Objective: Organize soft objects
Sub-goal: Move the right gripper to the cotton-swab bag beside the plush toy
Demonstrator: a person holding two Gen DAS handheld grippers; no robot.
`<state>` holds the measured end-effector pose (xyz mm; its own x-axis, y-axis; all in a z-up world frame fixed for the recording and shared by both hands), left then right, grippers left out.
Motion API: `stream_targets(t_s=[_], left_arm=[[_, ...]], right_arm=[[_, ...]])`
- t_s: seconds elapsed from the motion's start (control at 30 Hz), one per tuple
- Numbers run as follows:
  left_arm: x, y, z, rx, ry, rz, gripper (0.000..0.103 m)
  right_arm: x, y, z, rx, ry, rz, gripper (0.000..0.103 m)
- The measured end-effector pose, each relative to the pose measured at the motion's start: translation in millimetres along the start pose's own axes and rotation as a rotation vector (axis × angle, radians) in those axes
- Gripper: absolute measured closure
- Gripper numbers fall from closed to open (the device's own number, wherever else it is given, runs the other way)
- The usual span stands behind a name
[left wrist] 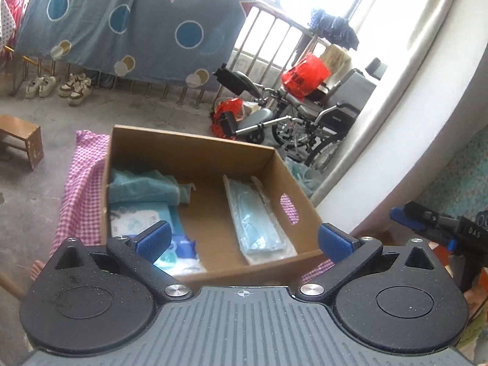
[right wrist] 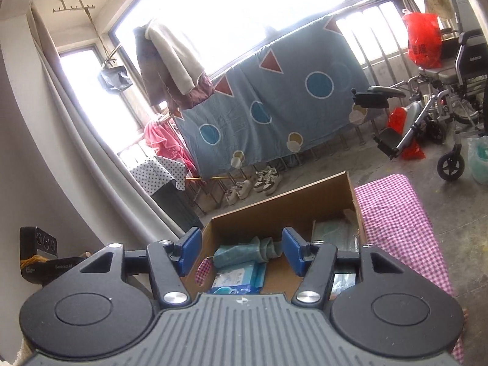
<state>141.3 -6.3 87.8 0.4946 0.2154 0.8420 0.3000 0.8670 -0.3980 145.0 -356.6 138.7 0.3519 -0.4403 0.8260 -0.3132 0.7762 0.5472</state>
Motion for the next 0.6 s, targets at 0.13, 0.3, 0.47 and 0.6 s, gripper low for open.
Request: stream_targets(t_s=[0.13, 0.3, 0.47, 0.6], left_arm=[[-41.0, 9.3, 12.1, 0.033, 0.034, -0.027, 0.0], [-91.2, 8.5, 1.4, 0.02, 0.14, -0.079, 0.0], [-134.1, 3.9, -18.8, -0.02, 0.253, -0.077, 0.001], [-165.8, -10.8, -31.8, -0.073, 0.341, -0.14, 0.002]], right_arm=[[-41.9, 9.3, 5.0, -0.01, 0.047, -0.044, 0.036], [-96.1, -0.5, -4.9, -0.077, 0.152, -0.137, 0.036], [-132.2, -11.8, -14.1, -0.138, 0.231, -0.199, 0.035], [-152.9, -12.7, -18.5, -0.135, 0.333, -0.225, 0.036]])
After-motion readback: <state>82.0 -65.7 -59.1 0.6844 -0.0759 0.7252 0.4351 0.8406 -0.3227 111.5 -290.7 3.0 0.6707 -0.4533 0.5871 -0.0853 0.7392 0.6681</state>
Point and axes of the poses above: each gripper's, at about its wrist camera, not at the fingertips, and z roughly against the way its jaws point, y to its left, x to its top, the point moved 4 cm from there along -z, roughly the way its jaws point, and after that the axes turned 14 degrees about -y, right-handed, at the moved point
